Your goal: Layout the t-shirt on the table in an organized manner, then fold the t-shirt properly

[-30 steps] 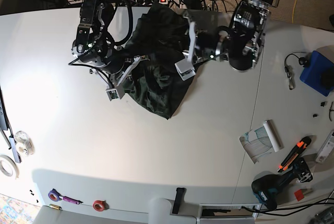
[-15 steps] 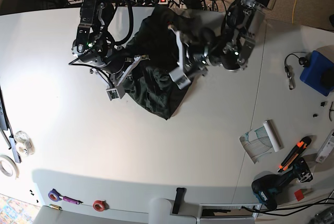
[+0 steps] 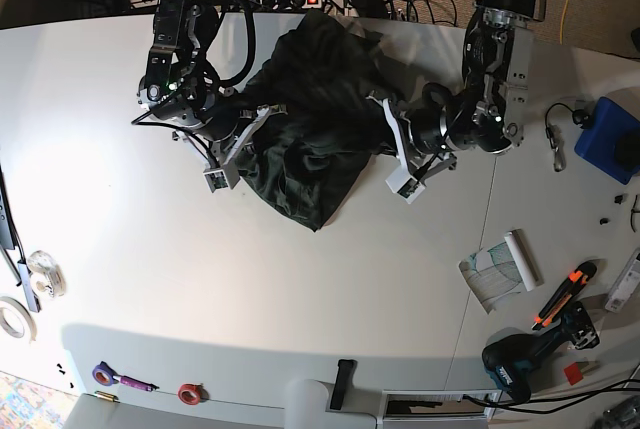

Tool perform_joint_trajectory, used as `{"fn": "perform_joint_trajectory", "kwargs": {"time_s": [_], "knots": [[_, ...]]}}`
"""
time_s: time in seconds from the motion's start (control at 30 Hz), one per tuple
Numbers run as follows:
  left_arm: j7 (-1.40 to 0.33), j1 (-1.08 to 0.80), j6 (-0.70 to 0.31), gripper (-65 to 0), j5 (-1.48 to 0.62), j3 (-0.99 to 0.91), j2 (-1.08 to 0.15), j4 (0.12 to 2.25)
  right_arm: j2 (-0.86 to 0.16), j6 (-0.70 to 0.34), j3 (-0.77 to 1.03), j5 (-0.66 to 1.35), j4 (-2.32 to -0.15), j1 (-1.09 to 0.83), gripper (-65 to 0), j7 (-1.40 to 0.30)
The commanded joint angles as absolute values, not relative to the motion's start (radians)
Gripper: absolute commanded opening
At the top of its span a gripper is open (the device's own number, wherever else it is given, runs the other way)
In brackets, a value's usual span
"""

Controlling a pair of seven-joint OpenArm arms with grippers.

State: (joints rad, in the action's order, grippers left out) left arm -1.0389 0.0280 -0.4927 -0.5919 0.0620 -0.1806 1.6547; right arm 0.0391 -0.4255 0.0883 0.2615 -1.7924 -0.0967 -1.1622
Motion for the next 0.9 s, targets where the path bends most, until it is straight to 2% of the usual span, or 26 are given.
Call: {"fn": "perform_joint_trajectory", "kwargs": {"time_s": [0.0, 0.13, 0.33, 0.43, 0.63, 0.77, 0.87], "knots": [[-1.023, 0.042, -0.488, -65.0, -0.605, 0.054, -0.184, 1.672, 0.039, -0.425, 0.087, 0.26, -1.803, -0.089, -65.0, -1.174], [-1.019, 0.048, -0.489, -65.0, -0.668, 0.03, -0.184, 1.682, 0.039, -0.425, 0.087, 0.26, -1.803, -0.089, -65.0, -1.174], [-1.103, 0.05, -0.698, -65.0, -1.234, -0.082, -0.183, 1.734, 0.039, -0.425, 0.087, 0.26, -1.803, -0.089, -65.0, -1.174], [-1.232, 0.047, -0.698, -65.0, -1.359, -0.07, -0.183, 1.744, 0.039, -0.425, 0.087, 0.26, -1.803, -0.089, -65.0, -1.174], [-1.256, 0.014, -0.698, -65.0, -1.262, 0.11, -0.183, 1.744, 0.039, -0.425, 0.087, 0.261, -1.803, -0.089, -65.0, -1.173], [-1.09, 0.017, -0.698, -65.0, -1.068, 0.23, -0.182, 1.744, 0.039, -0.425, 0.087, 0.26, -1.803, -0.089, -65.0, -1.173], [-0.982, 0.026, -0.63, -65.0, -0.886, 0.273, -0.171, 1.744, 0.039, -0.425, 0.087, 0.26, -1.803, -0.089, -65.0, -1.174]]}}
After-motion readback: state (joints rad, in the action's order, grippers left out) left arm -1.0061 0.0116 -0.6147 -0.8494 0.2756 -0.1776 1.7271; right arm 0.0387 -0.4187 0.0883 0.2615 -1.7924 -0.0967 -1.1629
